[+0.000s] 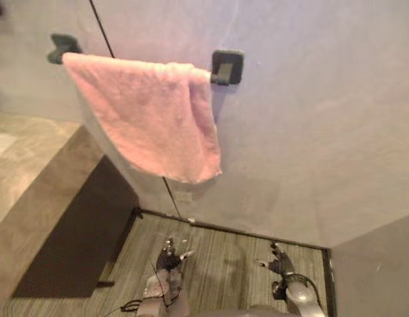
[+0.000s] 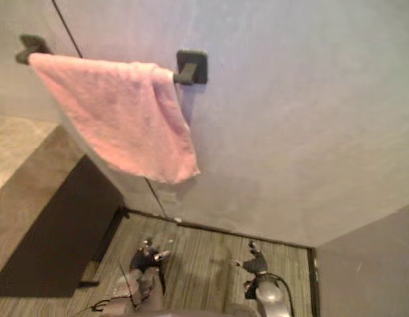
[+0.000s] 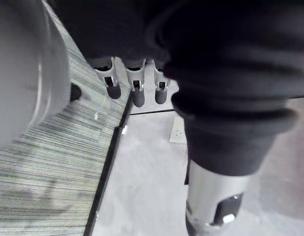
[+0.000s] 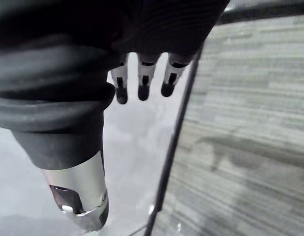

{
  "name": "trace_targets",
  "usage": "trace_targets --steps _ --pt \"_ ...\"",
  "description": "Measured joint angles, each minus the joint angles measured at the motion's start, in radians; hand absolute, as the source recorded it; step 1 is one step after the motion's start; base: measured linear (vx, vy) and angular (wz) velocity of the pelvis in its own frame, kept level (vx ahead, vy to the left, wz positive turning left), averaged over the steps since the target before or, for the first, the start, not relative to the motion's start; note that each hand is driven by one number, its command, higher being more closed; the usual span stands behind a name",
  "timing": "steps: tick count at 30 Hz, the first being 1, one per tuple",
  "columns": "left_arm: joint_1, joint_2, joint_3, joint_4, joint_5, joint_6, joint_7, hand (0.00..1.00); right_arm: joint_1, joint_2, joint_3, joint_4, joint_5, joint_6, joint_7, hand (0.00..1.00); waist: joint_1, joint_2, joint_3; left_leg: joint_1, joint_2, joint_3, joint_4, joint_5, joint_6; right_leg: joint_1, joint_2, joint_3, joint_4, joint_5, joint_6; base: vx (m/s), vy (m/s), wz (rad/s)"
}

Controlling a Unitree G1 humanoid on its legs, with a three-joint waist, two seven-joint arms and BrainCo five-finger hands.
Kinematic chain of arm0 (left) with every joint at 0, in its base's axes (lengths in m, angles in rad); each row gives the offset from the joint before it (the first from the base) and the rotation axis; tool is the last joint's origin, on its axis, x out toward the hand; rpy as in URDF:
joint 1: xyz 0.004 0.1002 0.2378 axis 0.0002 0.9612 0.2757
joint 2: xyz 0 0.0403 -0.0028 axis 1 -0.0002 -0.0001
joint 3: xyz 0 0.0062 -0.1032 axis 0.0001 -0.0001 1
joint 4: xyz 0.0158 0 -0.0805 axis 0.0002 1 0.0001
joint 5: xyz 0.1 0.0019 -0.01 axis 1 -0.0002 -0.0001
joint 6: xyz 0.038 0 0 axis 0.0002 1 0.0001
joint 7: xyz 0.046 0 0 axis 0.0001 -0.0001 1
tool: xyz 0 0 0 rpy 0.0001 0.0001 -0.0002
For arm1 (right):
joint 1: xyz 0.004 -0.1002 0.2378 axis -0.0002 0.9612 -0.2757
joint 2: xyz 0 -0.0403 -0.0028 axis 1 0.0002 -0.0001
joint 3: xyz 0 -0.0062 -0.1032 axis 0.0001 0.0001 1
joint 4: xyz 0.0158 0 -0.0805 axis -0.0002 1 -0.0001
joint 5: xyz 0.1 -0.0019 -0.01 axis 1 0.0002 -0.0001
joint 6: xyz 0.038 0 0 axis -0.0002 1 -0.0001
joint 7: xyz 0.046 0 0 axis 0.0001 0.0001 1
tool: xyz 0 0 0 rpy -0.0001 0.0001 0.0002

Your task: Organize washtable

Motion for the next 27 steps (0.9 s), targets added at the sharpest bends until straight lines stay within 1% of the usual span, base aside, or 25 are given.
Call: trace_targets --steps 1,2,3,4,5,6,7,8,9,10,11,12,13,18,19,20,21,22,23,24,25,26,27 --pt "-0.001 0.007 -0.005 0.002 0.001 0.001 0.000 0.00 0.018 0.000 -0.009 0.000 0.000 0.001 0.002 0.00 -0.002 -0.003 -0.001 0.013 -0.006 0.072 0.092 -0.096 0.029 -0.024 -0.003 -0.029 -0.014 0.023 -0.009 -0.25 -0.179 0.75" --pt "0.000 0.012 -0.009 0.019 0.001 0.003 -0.002 0.00 0.034 0.001 -0.010 0.007 0.000 0.001 0.004 0.00 -0.006 -0.003 -0.001 0.040 -0.006 0.132 0.138 -0.165 0.040 -0.043 -0.002 -0.059 -0.039 0.051 -0.016 -0.22 -0.154 0.79" --pt "-0.001 0.013 -0.009 0.023 0.002 0.007 -0.002 0.00 0.040 0.001 -0.011 0.013 0.000 0.002 0.006 0.00 -0.006 -0.004 -0.001 0.062 -0.006 0.152 0.145 -0.192 0.037 -0.052 -0.002 -0.075 -0.051 0.063 -0.019 -0.19 -0.097 0.99" --pt "0.000 0.015 -0.008 0.036 0.004 0.011 -0.003 0.00 0.048 0.006 -0.019 0.029 0.005 0.002 0.012 0.00 -0.012 -0.002 -0.002 0.131 -0.007 0.190 0.122 -0.261 0.023 -0.065 0.000 -0.117 -0.077 0.088 -0.023 -0.11 -0.044 0.83" --pt "0.003 0.016 -0.008 0.044 0.010 0.017 -0.005 0.00 0.045 0.010 -0.027 0.030 0.002 0.002 0.012 0.00 -0.021 0.002 -0.003 0.156 -0.007 0.204 0.092 -0.275 0.021 -0.069 0.001 -0.139 -0.084 0.095 -0.021 -0.09 -0.030 1.07" --pt "0.004 0.017 -0.008 0.058 0.017 0.022 -0.011 0.00 0.044 0.011 -0.031 0.032 0.001 0.001 0.011 0.00 -0.034 0.013 -0.009 0.172 -0.010 0.230 0.026 -0.282 0.020 -0.082 0.001 -0.176 -0.084 0.103 -0.021 -0.06 -0.003 1.14" --pt "0.006 0.026 -0.012 0.059 0.026 0.025 -0.021 0.00 0.033 0.011 -0.036 0.046 0.000 0.001 0.011 0.00 -0.047 0.007 -0.009 0.177 -0.026 0.260 -0.055 -0.260 0.044 -0.089 0.002 -0.217 -0.091 0.121 -0.021 -0.08 0.017 1.17" --pt "0.006 0.033 -0.023 0.060 0.034 0.025 -0.023 0.00 0.034 0.019 -0.044 0.048 0.000 0.001 0.012 0.00 -0.052 0.001 -0.011 0.186 -0.040 0.265 -0.104 -0.237 0.047 -0.080 0.000 -0.237 -0.112 0.135 -0.018 -0.09 0.023 1.07" --pt "0.012 0.048 -0.037 0.060 0.050 0.025 -0.022 0.00 0.037 0.039 -0.052 0.049 0.000 0.001 0.012 0.00 -0.047 -0.012 -0.018 0.230 -0.072 0.277 -0.223 -0.181 0.051 -0.054 -0.001 -0.267 -0.167 0.173 -0.012 -0.07 0.021 0.62" --pt "0.021 0.054 -0.037 0.061 0.051 0.025 -0.022 0.00 0.033 0.050 -0.050 0.050 0.000 -0.003 0.013 0.00 -0.041 -0.013 -0.021 0.287 -0.104 0.277 -0.352 -0.108 0.043 -0.033 0.000 -0.275 -0.215 0.212 -0.009 -0.04 0.004 0.38" --pt "0.026 0.055 -0.038 0.063 0.054 0.024 -0.023 0.00 0.032 0.053 -0.050 0.050 -0.001 -0.005 0.013 0.00 -0.042 -0.010 -0.023 0.313 -0.120 0.276 -0.416 -0.071 0.037 -0.022 0.002 -0.278 -0.236 0.227 -0.003 -0.08 0.019 0.10" --pt "0.029 0.055 -0.040 0.079 0.069 0.023 -0.023 0.00 0.031 0.053 -0.048 0.056 -0.001 -0.005 0.013 0.00 -0.045 0.001 -0.027 0.356 -0.144 0.271 -0.517 -0.017 0.041 -0.010 0.004 -0.282 -0.264 0.238 0.002 -0.12 0.036 0.11" --pt "0.029 0.055 -0.041 0.101 0.080 0.023 -0.023 0.00 0.021 0.051 -0.049 0.073 -0.003 -0.004 0.013 0.00 -0.053 0.012 -0.033 0.372 -0.156 0.262 -0.579 0.012 0.049 -0.008 0.007 -0.289 -0.274 0.239 0.003 -0.18 0.042 0.15" --pt "0.025 0.065 -0.035 0.124 0.092 0.022 -0.024 0.00 0.011 0.051 -0.022 0.096 -0.031 0.000 0.012 0.00 -0.050 0.008 -0.034 0.370 -0.170 0.234 -0.580 0.021 0.062 -0.006 -0.005 -0.294 -0.271 0.244 0.012 -0.11 0.043 0.09" --pt "0.025 0.067 -0.028 0.125 0.092 0.020 -0.025 0.00 0.002 0.052 -0.020 0.096 -0.040 0.000 0.013 0.00 -0.047 0.005 -0.033 0.365 -0.188 0.226 -0.580 0.022 0.066 -0.013 -0.022 -0.318 -0.254 0.229 0.034 -0.13 0.126 0.27" --pt "0.026 0.071 -0.026 0.125 0.090 0.019 -0.029 0.00 0.005 0.053 -0.023 0.096 -0.040 0.001 0.012 0.00 -0.044 -0.014 -0.028 0.363 -0.215 0.219 -0.569 0.007 0.084 -0.029 -0.058 -0.347 -0.217 0.192 0.072 -0.09 0.145 0.45" --pt "0.025 0.078 -0.026 0.124 0.090 0.019 -0.034 0.00 0.006 0.055 -0.026 0.096 -0.039 0.001 0.011 0.00 -0.045 -0.026 -0.029 0.357 -0.237 0.222 -0.528 -0.021 0.109 -0.030 -0.088 -0.370 -0.190 0.177 0.096 0.05 0.157 0.91" --pt "0.027 0.090 -0.028 0.122 0.090 0.020 -0.040 0.00 0.027 0.054 -0.024 0.090 -0.041 0.001 0.013 0.00 -0.055 -0.046 -0.041 0.332 -0.267 0.234 -0.368 -0.112 0.118 -0.039 -0.141 -0.389 -0.079 0.168 0.125 0.17 0.197 1.19" --pt "0.036 0.074 -0.026 0.130 0.089 0.022 -0.038 0.00 0.035 0.033 -0.018 0.053 -0.040 -0.004 0.016 0.00 -0.052 0.008 -0.038 0.327 -0.240 0.188 -0.295 -0.252 0.149 -0.124 -0.146 -0.317 0.153 0.186 0.104 0.15 0.197 1.12" --pt "0.037 0.078 -0.025 0.144 0.089 0.021 -0.037 0.00 0.027 0.029 -0.014 0.059 -0.039 -0.003 0.015 0.00 -0.049 0.000 -0.034 0.332 -0.243 0.174 -0.285 -0.268 0.179 -0.166 -0.145 -0.228 0.222 0.166 0.088 0.14 0.176 1.10" --pt "0.035 0.090 0.005 0.162 0.081 0.034 -0.036 0.00 0.021 0.024 -0.003 0.061 -0.039 -0.003 0.019 0.00 -0.051 0.009 -0.035 0.334 -0.238 0.118 -0.289 -0.269 0.185 -0.211 -0.103 -0.142 0.227 0.120 0.061 0.13 0.147 1.04" --pt "0.030 0.094 0.019 0.163 0.066 0.034 -0.028 0.00 0.016 0.025 -0.002 0.068 -0.037 -0.004 0.020 0.00 -0.043 0.008 -0.028 0.336 -0.233 0.080 -0.302 -0.266 0.188 -0.262 -0.080 -0.115 0.222 0.098 0.061 0.17 0.125 1.11" --pt "0.029 0.093 0.027 0.164 0.065 0.033 -0.026 0.00 0.014 0.024 0.000 0.072 -0.037 -0.005 0.020 0.00 -0.040 0.003 -0.024 0.339 -0.233 0.059 -0.305 -0.265 0.189 -0.287 -0.068 -0.110 0.210 0.097 0.062 0.20 0.100 0.88"
